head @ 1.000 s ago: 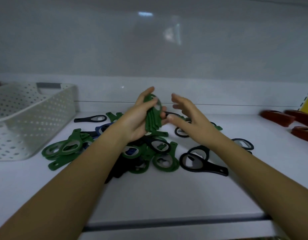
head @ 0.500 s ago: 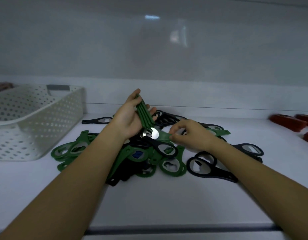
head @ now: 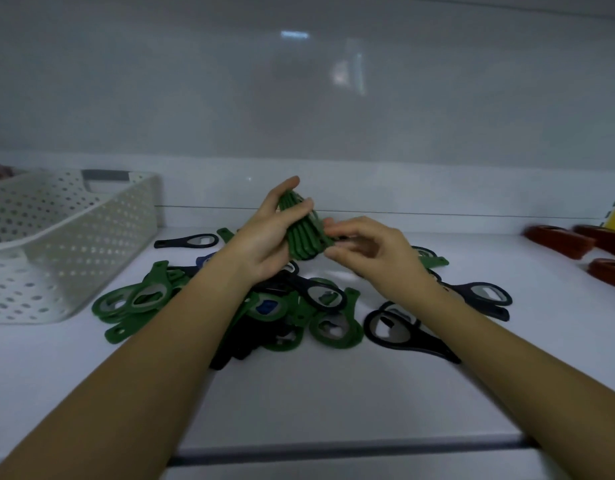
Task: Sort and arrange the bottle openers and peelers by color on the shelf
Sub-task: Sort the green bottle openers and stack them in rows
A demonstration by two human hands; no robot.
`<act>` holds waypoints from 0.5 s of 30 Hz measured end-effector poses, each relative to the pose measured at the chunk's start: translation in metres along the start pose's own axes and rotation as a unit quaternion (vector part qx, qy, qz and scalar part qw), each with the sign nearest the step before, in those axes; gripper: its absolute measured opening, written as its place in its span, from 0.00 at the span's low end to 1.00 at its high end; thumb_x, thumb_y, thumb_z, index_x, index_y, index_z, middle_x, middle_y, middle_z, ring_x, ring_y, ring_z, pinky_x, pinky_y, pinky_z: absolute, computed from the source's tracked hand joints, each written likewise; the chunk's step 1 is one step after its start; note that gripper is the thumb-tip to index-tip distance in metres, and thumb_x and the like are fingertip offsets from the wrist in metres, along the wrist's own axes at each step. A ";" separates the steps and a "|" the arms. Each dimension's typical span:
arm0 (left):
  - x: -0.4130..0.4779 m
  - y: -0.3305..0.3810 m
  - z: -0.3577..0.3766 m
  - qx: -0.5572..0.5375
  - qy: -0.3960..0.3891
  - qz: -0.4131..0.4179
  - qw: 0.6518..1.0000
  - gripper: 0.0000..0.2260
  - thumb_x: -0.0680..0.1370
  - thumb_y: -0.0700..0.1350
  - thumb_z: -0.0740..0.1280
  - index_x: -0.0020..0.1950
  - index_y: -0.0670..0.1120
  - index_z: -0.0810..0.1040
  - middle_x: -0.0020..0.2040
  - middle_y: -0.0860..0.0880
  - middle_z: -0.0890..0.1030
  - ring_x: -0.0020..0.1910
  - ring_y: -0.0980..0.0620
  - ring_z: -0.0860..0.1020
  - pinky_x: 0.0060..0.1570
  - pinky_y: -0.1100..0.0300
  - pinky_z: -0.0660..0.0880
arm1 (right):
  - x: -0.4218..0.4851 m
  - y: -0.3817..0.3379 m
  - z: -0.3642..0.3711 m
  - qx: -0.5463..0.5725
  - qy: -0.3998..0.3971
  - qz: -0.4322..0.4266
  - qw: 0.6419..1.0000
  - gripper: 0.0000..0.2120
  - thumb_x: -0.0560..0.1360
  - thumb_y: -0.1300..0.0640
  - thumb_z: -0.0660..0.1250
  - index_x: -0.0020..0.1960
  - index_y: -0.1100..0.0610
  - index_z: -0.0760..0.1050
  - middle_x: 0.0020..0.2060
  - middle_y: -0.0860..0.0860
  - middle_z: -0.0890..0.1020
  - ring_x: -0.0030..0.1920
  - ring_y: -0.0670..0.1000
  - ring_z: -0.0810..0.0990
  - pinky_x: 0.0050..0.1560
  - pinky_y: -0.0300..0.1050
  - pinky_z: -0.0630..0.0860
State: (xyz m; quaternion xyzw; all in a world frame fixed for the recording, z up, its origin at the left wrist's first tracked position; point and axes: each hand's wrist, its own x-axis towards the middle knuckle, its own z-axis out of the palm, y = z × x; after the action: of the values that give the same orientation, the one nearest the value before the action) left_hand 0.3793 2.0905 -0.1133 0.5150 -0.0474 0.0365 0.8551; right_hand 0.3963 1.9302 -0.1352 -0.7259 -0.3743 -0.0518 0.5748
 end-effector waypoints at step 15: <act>0.002 0.005 -0.008 0.021 0.033 -0.021 0.999 0.14 0.81 0.39 0.58 0.62 0.54 0.71 0.47 0.42 0.73 0.46 0.46 0.78 0.47 0.50 0.77 | -0.003 -0.006 -0.042 -0.244 -0.296 0.182 0.905 0.16 0.69 0.55 0.73 0.54 0.43 0.75 0.49 0.41 0.80 0.55 0.37 0.75 0.58 0.32 0.69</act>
State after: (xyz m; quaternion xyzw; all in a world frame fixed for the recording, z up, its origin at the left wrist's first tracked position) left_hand 0.3810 2.0996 -0.1125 0.5324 -0.0077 0.0362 0.8457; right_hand 0.4057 1.8930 -0.1182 -0.8807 -0.3645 0.1816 0.2420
